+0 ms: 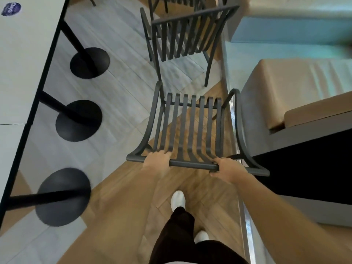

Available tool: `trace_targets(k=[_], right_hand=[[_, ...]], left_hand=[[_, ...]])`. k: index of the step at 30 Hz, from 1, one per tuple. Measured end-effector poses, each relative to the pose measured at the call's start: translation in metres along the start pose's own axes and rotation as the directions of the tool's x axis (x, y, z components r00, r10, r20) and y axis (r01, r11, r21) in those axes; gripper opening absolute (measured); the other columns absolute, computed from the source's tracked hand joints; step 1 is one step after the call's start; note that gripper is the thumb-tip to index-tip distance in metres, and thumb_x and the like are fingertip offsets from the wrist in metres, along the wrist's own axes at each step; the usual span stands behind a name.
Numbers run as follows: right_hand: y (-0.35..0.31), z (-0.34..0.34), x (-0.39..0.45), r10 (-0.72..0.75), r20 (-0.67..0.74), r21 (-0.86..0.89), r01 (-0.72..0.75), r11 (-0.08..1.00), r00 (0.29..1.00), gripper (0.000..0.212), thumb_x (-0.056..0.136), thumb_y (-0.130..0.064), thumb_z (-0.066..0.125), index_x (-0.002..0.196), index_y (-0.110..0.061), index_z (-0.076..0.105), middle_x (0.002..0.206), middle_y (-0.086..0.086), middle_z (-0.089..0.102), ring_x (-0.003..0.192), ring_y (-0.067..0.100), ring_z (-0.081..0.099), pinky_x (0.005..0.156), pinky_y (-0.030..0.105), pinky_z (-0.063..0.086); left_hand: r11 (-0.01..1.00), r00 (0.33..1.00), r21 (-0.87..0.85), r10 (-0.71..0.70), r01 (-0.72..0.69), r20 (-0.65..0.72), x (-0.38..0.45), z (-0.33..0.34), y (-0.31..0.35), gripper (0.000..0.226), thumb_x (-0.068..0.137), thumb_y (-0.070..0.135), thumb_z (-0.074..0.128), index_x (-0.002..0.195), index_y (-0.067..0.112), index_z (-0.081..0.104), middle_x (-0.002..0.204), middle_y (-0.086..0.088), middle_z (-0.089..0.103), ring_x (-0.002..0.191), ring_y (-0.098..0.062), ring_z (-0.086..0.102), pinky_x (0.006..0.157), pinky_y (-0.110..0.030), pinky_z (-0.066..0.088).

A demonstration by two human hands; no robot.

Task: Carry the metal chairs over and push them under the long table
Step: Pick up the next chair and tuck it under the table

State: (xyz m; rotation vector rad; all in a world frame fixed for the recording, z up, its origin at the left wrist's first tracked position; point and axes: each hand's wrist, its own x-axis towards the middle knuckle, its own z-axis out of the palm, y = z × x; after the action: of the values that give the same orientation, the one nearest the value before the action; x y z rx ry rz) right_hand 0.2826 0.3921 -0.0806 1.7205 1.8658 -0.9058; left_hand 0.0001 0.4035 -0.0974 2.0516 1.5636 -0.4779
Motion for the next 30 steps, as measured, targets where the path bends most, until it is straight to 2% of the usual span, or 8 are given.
trace_targets(k=[3,6,13,17,21,26,30], right_hand=[[-0.001,-0.002,0.004,0.014,0.005,-0.015,-0.014,1.0,1.0,0.044,0.091,-0.052,0.06,0.132,-0.035,0.058,0.116,-0.001,0.067,0.106,0.024,0.064,0.092,0.045,0.054],[-0.001,-0.002,0.005,0.005,-0.013,-0.053,-0.006,0.999,1.0,0.04,0.094,-0.051,0.056,0.131,-0.038,0.057,0.111,-0.001,0.069,0.101,0.024,0.066,0.09,0.045,0.055],[0.001,-0.001,0.002,-0.076,-0.034,-0.116,0.072,0.991,0.996,0.026,0.097,-0.043,0.053,0.12,-0.036,0.063,0.098,-0.006,0.067,0.09,0.02,0.065,0.082,0.039,0.056],[0.007,0.002,-0.004,-0.135,-0.048,-0.199,0.124,0.972,0.99,0.032,0.098,-0.036,0.052,0.13,-0.037,0.059,0.106,-0.003,0.069,0.096,0.023,0.066,0.082,0.039,0.056],[0.015,0.007,-0.011,-0.226,-0.062,-0.294,0.199,0.935,0.972,0.037,0.097,-0.03,0.051,0.133,-0.037,0.058,0.11,-0.002,0.07,0.101,0.025,0.067,0.081,0.039,0.053],[0.028,0.006,-0.017,-0.343,-0.006,-0.396,0.313,0.863,0.939,0.033,0.098,-0.029,0.053,0.129,-0.034,0.06,0.11,-0.002,0.07,0.1,0.024,0.067,0.08,0.037,0.052],[0.042,0.007,-0.02,-0.445,0.056,-0.451,0.42,0.787,0.894,0.033,0.098,-0.032,0.053,0.13,-0.032,0.061,0.108,-0.001,0.07,0.1,0.025,0.067,0.079,0.036,0.051]], left_hand=[[0.998,0.999,0.05,-0.033,0.032,0.029,0.004,0.002,0.0,0.026,0.096,0.021,0.051,0.117,0.029,0.062,0.114,-0.002,0.066,0.104,-0.027,0.064,0.091,-0.045,0.052],[0.995,0.999,0.09,-0.044,0.042,0.019,0.005,0.004,-0.001,0.028,0.095,0.016,0.05,0.116,0.03,0.063,0.107,-0.001,0.068,0.099,-0.027,0.066,0.082,-0.042,0.054],[0.99,0.998,0.128,-0.049,0.053,-0.038,0.001,0.012,0.005,0.043,0.098,0.007,0.047,0.131,0.032,0.057,0.11,-0.001,0.07,0.101,-0.026,0.067,0.085,-0.04,0.049],[0.991,0.994,0.083,-0.099,0.101,-0.036,-0.011,0.026,0.012,0.045,0.096,0.007,0.048,0.131,0.034,0.057,0.11,0.0,0.07,0.103,-0.026,0.066,0.09,-0.042,0.047],[0.985,0.985,0.019,-0.171,0.172,-0.037,-0.03,0.043,0.027,0.036,0.097,0.011,0.048,0.122,0.033,0.062,0.107,0.002,0.07,0.102,-0.025,0.066,0.091,-0.043,0.048],[0.956,0.953,-0.018,-0.293,0.292,-0.073,-0.058,0.062,0.06,0.033,0.099,0.013,0.046,0.12,0.032,0.063,0.108,0.003,0.071,0.101,-0.024,0.067,0.081,-0.039,0.042],[0.899,0.896,-0.045,-0.437,0.435,-0.072,-0.077,0.078,0.092,0.034,0.1,0.015,0.045,0.124,0.034,0.061,0.113,0.003,0.071,0.107,-0.025,0.065,0.089,-0.042,0.04]])
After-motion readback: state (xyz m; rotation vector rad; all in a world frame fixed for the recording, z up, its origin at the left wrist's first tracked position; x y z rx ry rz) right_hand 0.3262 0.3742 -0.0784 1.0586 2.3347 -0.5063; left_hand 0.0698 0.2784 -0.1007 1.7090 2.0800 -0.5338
